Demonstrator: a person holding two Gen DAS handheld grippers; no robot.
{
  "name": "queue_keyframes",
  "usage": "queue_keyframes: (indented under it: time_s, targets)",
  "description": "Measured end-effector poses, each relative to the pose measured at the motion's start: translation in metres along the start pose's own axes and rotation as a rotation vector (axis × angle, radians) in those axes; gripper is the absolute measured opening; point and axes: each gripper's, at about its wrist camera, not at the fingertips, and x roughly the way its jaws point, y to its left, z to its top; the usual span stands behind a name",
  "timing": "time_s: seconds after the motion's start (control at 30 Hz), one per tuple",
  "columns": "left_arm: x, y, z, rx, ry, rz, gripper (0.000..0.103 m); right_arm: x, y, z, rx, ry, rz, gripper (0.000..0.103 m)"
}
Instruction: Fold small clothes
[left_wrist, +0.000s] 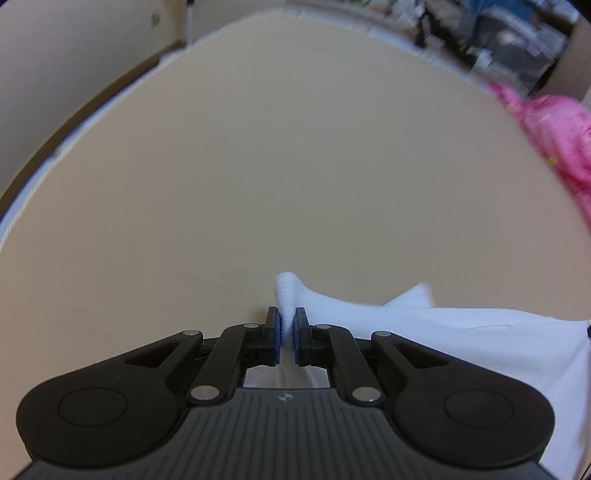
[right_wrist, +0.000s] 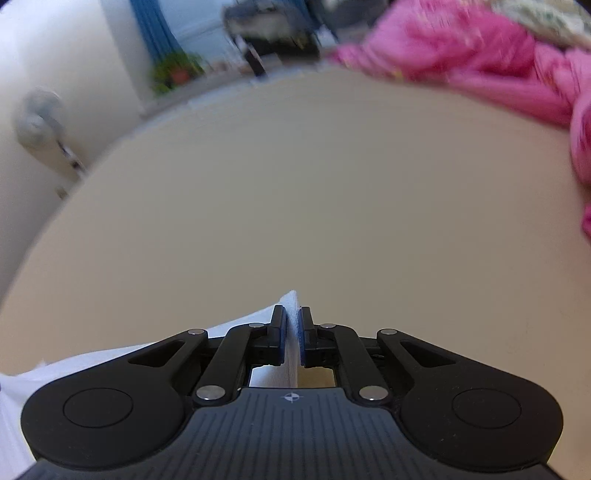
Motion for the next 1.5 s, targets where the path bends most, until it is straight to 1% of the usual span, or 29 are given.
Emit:
queue_keyframes:
  time_s: [0.03, 0.07, 0.1, 0.13, 0.17, 0.2, 0.27, 0.33, 0.4, 0.47, 0.53, 0.63, 0.67, 0.73, 0.77, 0.8, 0.83, 0.9, 0.97, 1.03, 1.1, 1.17, 1.23, 1.27, 1.33, 1.37, 1.43, 1.47, 1.5]
  targets:
    - [0.006, 0.003, 0.000, -0.009, 0.027, 0.019, 0.017, 0.011, 0.001, -0.002, 0.005, 0.042, -0.011, 0.007]
    - [0.011, 0.002, 0.001, -0.015, 0.047, 0.030, 0.024, 0.016, 0.004, -0.004, -0.007, 0.061, -0.043, 0.011]
    - [0.012, 0.004, 0.001, -0.019, 0.051, 0.041, 0.040, 0.017, 0.006, -0.006, -0.023, 0.058, -0.084, 0.019]
    - [0.008, 0.007, 0.000, -0.029, 0.041, 0.054, 0.060, 0.013, 0.006, -0.007, -0.031, 0.041, -0.101, 0.026]
    - [0.002, 0.010, -0.003, -0.037, 0.031, 0.056, 0.074, 0.004, 0.003, -0.007, -0.017, 0.020, -0.079, 0.039]
    - [-0.008, 0.014, -0.006, -0.040, 0.008, 0.043, 0.077, -0.009, -0.001, -0.008, 0.005, 0.000, -0.059, 0.044]
    - [-0.031, 0.023, -0.019, -0.021, -0.027, 0.022, 0.079, -0.045, -0.011, -0.011, 0.020, -0.056, -0.003, 0.047]
    - [-0.054, 0.033, -0.041, 0.008, -0.036, -0.005, 0.083, -0.081, -0.019, -0.024, -0.003, -0.076, 0.039, 0.048]
    - [-0.070, 0.038, -0.067, 0.020, -0.028, -0.037, 0.084, -0.114, -0.029, -0.046, -0.027, -0.052, 0.077, 0.048]
    - [-0.082, 0.040, -0.101, 0.036, 0.008, -0.075, 0.084, -0.138, -0.036, -0.076, -0.044, -0.009, 0.098, 0.048]
    - [-0.080, 0.041, -0.132, 0.071, 0.046, -0.089, 0.084, -0.154, -0.043, -0.111, -0.064, 0.047, 0.100, 0.048]
    - [-0.078, 0.034, -0.163, 0.132, 0.097, -0.104, 0.084, -0.164, -0.039, -0.142, -0.117, 0.081, 0.093, 0.048]
    - [-0.075, 0.024, -0.167, 0.146, 0.109, -0.111, 0.084, -0.165, -0.037, -0.151, -0.130, 0.086, 0.084, 0.048]
    - [-0.074, 0.012, -0.178, 0.162, 0.102, -0.087, 0.081, -0.162, -0.034, -0.159, -0.145, 0.084, 0.079, 0.047]
    - [-0.075, 0.009, -0.178, 0.166, 0.094, -0.080, 0.074, -0.158, -0.035, -0.160, -0.143, 0.090, 0.066, 0.040]
    - [-0.077, 0.006, -0.177, 0.170, 0.094, -0.081, 0.040, -0.159, -0.034, -0.162, -0.136, 0.097, 0.072, 0.011]
    - [-0.078, 0.002, -0.175, 0.181, 0.119, -0.083, 0.007, -0.157, -0.036, -0.158, -0.128, 0.108, 0.083, 0.011]
    - [-0.089, 0.000, -0.169, 0.190, 0.129, -0.084, 0.008, -0.167, -0.039, -0.155, -0.094, 0.110, 0.098, 0.010]
    - [-0.106, -0.001, -0.166, 0.226, 0.078, -0.104, 0.008, -0.185, -0.044, -0.144, -0.053, 0.082, 0.137, 0.010]
    - [-0.114, 0.001, -0.166, 0.259, 0.052, -0.107, 0.008, -0.198, -0.051, -0.139, -0.034, 0.063, 0.164, 0.010]
    - [-0.098, 0.007, -0.172, 0.291, 0.087, -0.073, 0.008, -0.196, -0.058, -0.145, -0.049, 0.068, 0.148, 0.010]
    - [-0.070, 0.009, -0.179, 0.326, 0.159, -0.011, 0.009, -0.176, -0.064, -0.154, -0.069, 0.127, 0.109, 0.010]
    - [-0.066, 0.007, -0.180, 0.305, 0.151, 0.003, 0.010, -0.159, -0.063, -0.170, -0.094, 0.185, 0.067, 0.010]
    - [-0.070, 0.006, -0.179, 0.289, 0.145, 0.006, 0.010, -0.162, -0.067, -0.171, -0.103, 0.168, 0.064, 0.012]
    - [-0.083, 0.006, -0.180, 0.282, 0.115, 0.028, 0.021, -0.175, -0.065, -0.172, -0.104, 0.140, 0.047, 0.016]
    - [-0.093, 0.007, -0.183, 0.291, 0.108, 0.052, 0.028, -0.183, -0.066, -0.172, -0.093, 0.138, 0.030, 0.021]
    - [-0.108, 0.010, -0.188, 0.309, 0.090, 0.100, 0.057, -0.204, -0.068, -0.177, -0.093, 0.123, -0.004, 0.024]
    - [-0.117, 0.013, -0.193, 0.307, 0.081, 0.119, 0.068, -0.218, -0.069, -0.180, -0.092, 0.119, -0.015, 0.037]
    - [-0.125, 0.014, -0.198, 0.295, 0.068, 0.136, 0.089, -0.231, -0.069, -0.182, -0.081, 0.119, -0.010, 0.050]
